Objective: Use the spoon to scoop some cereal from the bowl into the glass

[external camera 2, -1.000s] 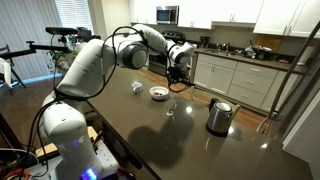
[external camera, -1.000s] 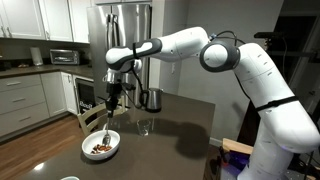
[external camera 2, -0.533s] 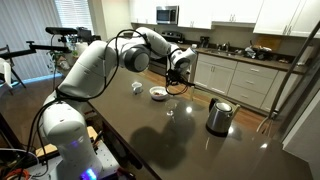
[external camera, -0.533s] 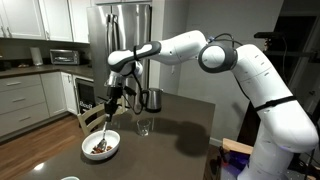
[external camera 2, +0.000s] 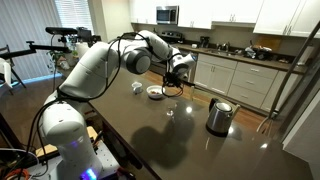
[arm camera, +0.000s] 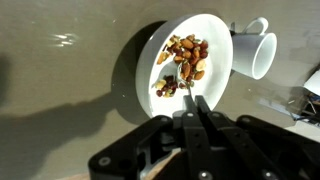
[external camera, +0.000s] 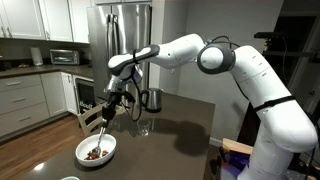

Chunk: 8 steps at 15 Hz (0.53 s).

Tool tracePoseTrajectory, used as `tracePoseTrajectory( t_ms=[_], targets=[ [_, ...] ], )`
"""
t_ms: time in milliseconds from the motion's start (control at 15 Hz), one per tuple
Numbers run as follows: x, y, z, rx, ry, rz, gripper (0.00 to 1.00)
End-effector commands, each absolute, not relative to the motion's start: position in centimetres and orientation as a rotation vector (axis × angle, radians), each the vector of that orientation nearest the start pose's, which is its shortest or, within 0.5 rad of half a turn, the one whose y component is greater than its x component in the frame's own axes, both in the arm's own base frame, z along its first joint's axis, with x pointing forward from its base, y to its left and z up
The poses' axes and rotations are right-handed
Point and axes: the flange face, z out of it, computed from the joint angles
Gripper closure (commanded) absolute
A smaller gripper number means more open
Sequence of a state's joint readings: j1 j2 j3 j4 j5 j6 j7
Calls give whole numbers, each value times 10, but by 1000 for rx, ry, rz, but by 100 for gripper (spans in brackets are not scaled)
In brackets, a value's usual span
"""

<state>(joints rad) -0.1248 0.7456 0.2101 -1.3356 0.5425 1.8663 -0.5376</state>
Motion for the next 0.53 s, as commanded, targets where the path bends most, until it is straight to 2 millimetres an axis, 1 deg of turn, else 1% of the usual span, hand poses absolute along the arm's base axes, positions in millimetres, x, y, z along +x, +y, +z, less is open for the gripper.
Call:
tracePoseTrajectory(
  t_ms=[0,200,467],
  targets=[
    [716,55,284,-2328,-425,18,99],
    [716,39,282,-2266,-388,-14,99],
    [717,16,288,-2214,-342,-65,99]
  ],
)
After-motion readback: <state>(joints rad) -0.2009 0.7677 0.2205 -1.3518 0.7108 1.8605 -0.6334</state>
